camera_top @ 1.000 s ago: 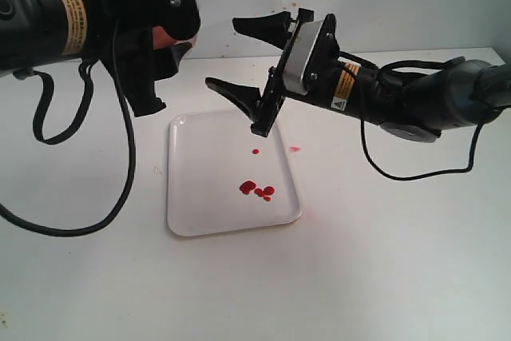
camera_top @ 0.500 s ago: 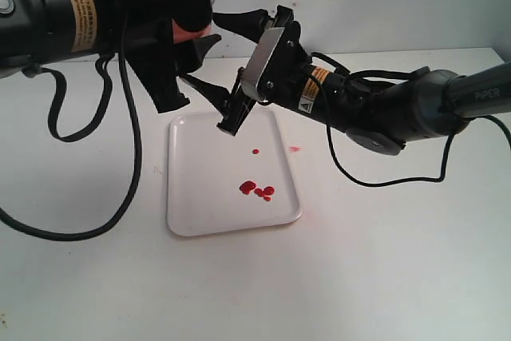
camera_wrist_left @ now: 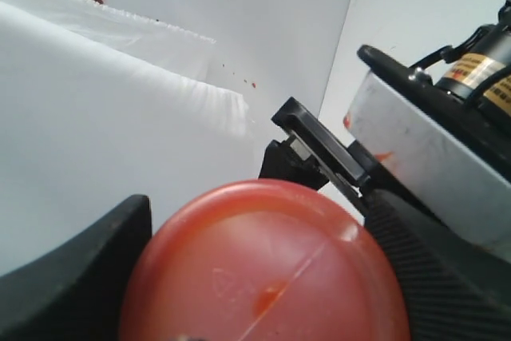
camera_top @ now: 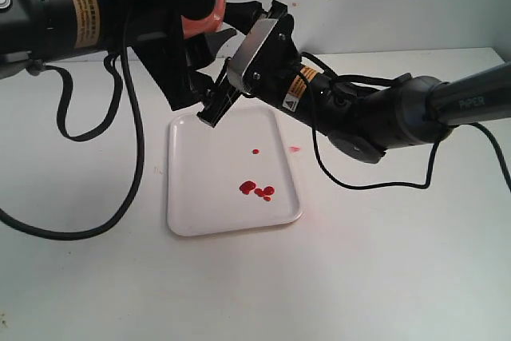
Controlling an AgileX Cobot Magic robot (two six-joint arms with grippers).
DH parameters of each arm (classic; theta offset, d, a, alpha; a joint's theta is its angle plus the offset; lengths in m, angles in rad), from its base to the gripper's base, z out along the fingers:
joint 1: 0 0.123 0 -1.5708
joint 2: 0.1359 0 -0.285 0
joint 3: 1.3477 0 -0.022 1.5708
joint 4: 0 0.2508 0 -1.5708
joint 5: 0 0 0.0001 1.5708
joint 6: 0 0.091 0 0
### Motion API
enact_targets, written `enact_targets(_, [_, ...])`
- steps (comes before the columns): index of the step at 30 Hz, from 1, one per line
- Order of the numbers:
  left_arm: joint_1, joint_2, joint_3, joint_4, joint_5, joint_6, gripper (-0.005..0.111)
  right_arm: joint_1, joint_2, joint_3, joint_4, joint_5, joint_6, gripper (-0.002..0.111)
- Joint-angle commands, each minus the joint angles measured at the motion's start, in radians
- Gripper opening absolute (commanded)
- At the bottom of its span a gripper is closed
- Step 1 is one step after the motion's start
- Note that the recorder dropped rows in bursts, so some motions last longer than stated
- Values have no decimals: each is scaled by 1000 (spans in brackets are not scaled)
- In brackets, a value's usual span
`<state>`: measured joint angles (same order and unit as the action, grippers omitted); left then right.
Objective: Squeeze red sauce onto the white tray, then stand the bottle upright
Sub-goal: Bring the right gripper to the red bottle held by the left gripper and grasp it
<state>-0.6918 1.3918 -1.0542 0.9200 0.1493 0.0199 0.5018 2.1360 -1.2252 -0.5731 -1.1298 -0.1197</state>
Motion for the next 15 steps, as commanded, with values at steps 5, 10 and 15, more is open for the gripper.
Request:
enact_targets(5, [-5,-20,-9,-20,-69,4,0,10,-3,2,27,-26,10,78])
enact_targets(10, [-5,-20,-9,-26,-72,4,0,10,-3,2,77,25,15,76])
enact_targets(15, [-5,-20,-9,-33,-104,4,0,10,-3,2,94,38,5,42])
